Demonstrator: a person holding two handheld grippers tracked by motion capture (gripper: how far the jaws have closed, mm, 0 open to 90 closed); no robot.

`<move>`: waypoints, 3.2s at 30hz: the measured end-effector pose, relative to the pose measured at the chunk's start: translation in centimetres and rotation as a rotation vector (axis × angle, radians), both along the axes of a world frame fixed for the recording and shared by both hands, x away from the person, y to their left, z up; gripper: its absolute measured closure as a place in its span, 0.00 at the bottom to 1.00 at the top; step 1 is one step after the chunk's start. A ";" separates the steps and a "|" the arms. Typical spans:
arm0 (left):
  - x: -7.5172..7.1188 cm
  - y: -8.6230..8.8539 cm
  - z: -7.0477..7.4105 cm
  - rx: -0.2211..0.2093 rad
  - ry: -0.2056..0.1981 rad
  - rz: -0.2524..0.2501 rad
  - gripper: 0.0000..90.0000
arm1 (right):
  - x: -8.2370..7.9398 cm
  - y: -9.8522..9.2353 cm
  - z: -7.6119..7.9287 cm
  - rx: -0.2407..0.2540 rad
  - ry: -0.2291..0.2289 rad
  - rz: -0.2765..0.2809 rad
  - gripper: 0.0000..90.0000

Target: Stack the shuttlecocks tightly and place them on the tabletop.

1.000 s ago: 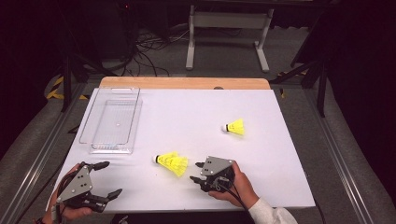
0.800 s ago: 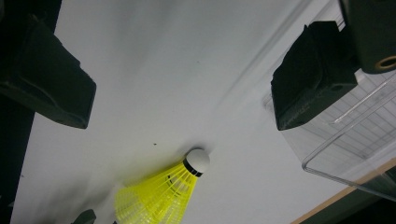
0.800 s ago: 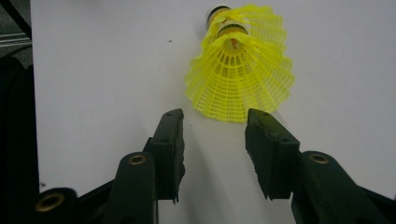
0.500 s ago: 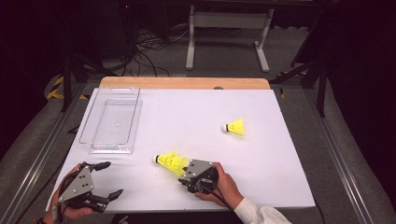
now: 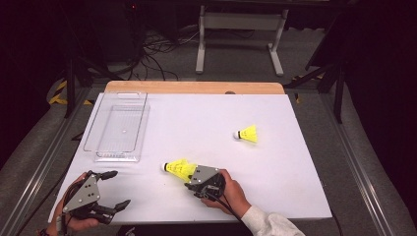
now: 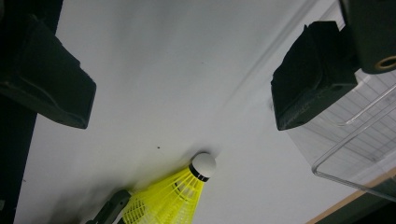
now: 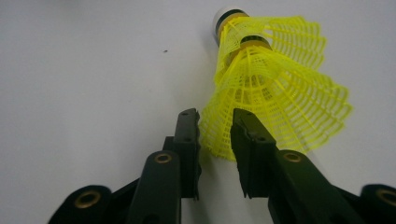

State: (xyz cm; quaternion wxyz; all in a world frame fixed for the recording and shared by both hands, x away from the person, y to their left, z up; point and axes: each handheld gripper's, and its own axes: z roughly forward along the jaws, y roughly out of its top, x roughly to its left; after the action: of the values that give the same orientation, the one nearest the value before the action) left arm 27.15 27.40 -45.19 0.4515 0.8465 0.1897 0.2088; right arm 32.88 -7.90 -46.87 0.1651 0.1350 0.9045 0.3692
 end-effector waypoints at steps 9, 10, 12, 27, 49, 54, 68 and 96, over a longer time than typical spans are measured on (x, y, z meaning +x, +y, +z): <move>0.0 0.0 0.0 -0.003 0.004 0.002 0.08 | 0.4 0.3 0.9 0.023 -0.022 0.023 0.98; 0.0 0.0 0.0 -0.003 0.004 0.002 0.08 | 0.4 0.3 0.9 0.023 -0.022 0.023 0.98; 0.0 0.0 -0.1 -0.004 0.005 0.000 0.08 | 0.6 0.4 1.1 0.029 -0.027 0.030 0.99; 0.0 0.0 0.0 -0.002 0.003 -0.004 0.08 | 2.0 -0.1 0.3 0.020 -0.001 0.034 0.92; -0.1 0.1 0.0 -0.005 -0.001 -0.004 0.08 | 1.5 -0.8 0.9 0.023 -0.027 0.014 0.70; -0.1 0.2 0.1 -0.008 -0.002 -0.003 0.08 | 1.3 -1.4 1.5 0.031 -0.040 0.006 0.68; -0.1 0.1 0.1 -0.005 -0.003 -0.004 0.08 | 0.9 -3.3 3.3 0.070 -0.077 -0.024 0.64; -0.1 0.1 0.1 -0.008 0.001 -0.005 0.08 | 1.2 -7.3 5.6 0.124 -0.135 -0.150 0.51</move>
State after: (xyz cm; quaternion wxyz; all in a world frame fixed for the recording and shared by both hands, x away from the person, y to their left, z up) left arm 27.03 27.52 -45.13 0.4553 0.8453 0.1885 0.2066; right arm 34.12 -15.18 -41.27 0.2443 0.1872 0.8541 0.4193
